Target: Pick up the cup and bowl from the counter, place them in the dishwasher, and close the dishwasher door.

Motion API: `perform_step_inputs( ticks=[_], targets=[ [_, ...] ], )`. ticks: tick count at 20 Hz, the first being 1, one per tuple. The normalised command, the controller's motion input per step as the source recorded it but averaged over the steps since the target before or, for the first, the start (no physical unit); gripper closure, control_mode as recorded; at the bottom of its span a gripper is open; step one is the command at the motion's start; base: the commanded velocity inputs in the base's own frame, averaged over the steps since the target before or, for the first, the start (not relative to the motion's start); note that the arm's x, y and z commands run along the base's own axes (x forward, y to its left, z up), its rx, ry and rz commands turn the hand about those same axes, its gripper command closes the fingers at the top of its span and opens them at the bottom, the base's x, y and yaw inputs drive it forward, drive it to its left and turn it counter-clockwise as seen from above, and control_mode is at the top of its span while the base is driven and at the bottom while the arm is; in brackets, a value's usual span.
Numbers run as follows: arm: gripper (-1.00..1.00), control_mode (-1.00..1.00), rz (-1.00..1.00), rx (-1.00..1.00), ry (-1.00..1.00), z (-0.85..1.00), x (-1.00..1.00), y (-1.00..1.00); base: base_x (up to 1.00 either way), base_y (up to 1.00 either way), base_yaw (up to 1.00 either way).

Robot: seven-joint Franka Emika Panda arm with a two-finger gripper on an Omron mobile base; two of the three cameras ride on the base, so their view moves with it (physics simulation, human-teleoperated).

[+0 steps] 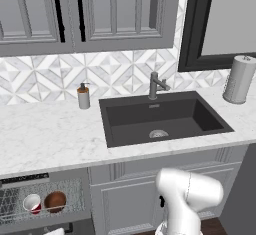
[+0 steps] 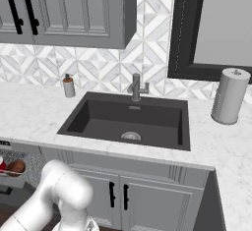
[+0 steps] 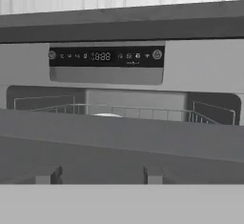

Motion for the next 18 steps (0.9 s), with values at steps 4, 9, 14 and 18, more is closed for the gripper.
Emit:
perform_step_inputs(
  ticks=[4, 9, 14, 18],
  targets=[
    [-1.00, -1.00, -0.05, 0.03, -0.15, 0.00, 0.69, -0.10, 0.00, 0.00, 0.00],
    [-1.00, -1.00, -0.05, 0.02, -0.12, 0.00, 0.66, -0.10, 0.00, 0.00, 0.00],
    [-1.00, -1.00, -0.05, 0.00, -0.08, -0.04, 0.68, -0.10, 0.00, 0.00, 0.00],
    [-1.00, -1.00, -0.05, 0.00, -0.05, -0.07, 0.69, -0.11, 0.00, 0.00, 0.00]
  ],
)
